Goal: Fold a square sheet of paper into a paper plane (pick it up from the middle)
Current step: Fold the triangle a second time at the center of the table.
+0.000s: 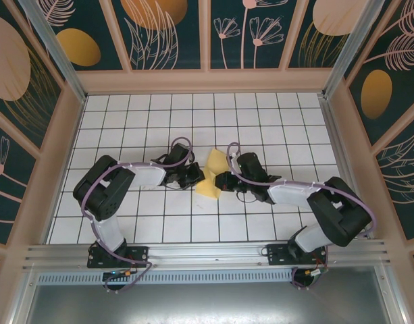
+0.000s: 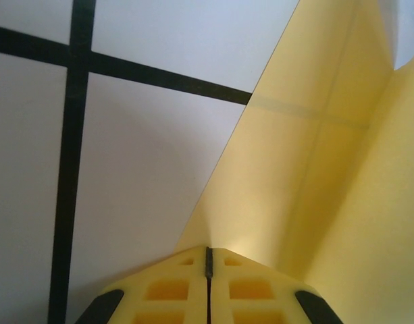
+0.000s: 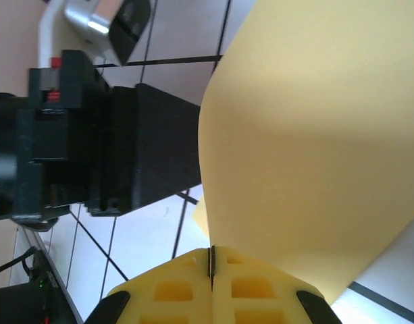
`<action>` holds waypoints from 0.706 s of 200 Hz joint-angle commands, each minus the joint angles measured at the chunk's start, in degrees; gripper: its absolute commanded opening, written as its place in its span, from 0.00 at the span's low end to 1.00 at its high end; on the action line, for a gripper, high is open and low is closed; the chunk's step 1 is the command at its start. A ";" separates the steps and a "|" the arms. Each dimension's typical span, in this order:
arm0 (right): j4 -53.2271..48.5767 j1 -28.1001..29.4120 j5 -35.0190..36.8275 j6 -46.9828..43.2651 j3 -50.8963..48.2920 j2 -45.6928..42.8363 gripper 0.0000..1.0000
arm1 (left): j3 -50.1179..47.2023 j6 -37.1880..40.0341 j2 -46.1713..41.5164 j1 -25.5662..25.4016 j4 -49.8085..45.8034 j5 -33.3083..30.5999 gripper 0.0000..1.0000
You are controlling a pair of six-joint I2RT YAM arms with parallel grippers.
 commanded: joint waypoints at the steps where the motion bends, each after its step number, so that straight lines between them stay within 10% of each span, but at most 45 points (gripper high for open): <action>1: 1.08 -1.59 -2.72 0.52 -1.09 1.13 0.04 | 0.38 1.64 2.21 -0.34 -1.98 -1.95 0.08; 141: 0.29 -4.02 -6.18 -1.42 -2.62 -2.46 0.25 | 0.93 2.15 2.19 -0.37 -2.66 -2.14 0.07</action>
